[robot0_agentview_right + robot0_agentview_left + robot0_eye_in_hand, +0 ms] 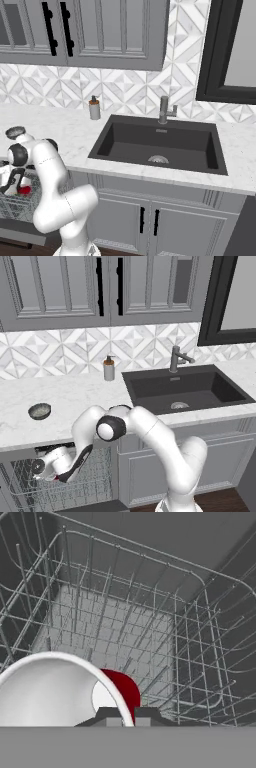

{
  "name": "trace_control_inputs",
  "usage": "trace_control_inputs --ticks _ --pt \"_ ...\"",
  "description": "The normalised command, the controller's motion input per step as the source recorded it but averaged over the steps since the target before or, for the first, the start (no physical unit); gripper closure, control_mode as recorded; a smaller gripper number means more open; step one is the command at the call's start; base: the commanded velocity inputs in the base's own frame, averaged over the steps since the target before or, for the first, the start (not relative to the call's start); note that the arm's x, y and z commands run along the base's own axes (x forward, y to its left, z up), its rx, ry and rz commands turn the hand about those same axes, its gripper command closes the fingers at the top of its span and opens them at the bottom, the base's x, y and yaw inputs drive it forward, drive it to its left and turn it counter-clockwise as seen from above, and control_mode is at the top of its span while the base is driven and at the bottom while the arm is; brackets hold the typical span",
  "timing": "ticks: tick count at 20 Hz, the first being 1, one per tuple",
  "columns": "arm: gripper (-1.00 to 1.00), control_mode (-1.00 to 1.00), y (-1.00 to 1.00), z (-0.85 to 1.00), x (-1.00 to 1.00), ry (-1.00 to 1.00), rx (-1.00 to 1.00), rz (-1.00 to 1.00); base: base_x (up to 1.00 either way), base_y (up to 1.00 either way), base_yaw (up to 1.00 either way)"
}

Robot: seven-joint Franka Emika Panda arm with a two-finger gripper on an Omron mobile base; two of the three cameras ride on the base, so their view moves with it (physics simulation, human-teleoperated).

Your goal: Pick up the cup and bowl from the counter, place them in the dishwasher, and close the dishwasher door.

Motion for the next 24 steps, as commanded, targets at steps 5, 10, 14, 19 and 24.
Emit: trace_control_inputs --ticks 5,10,14,19,24 --pt "1.00 -1.00 0.00 -0.92 0.03 0.00 0.00 0.00 0.00 0.00 0.00" --pt "1.00 -1.00 0.00 -0.31 -0.01 0.09 0.00 0.02 0.00 0.00 0.00" --pt "-1.00 -1.00 0.00 0.00 0.00 0.00 0.00 0.00 0.00 0.00 0.00" --pt "-1.00 -1.00 0.00 0.12 -0.06 -0.04 0.00 0.00 0.00 0.00 0.00" --pt "-1.00 -1.00 0.00 0.75 -0.13 -0.19 0.00 0.00 0.00 0.00 0.00"
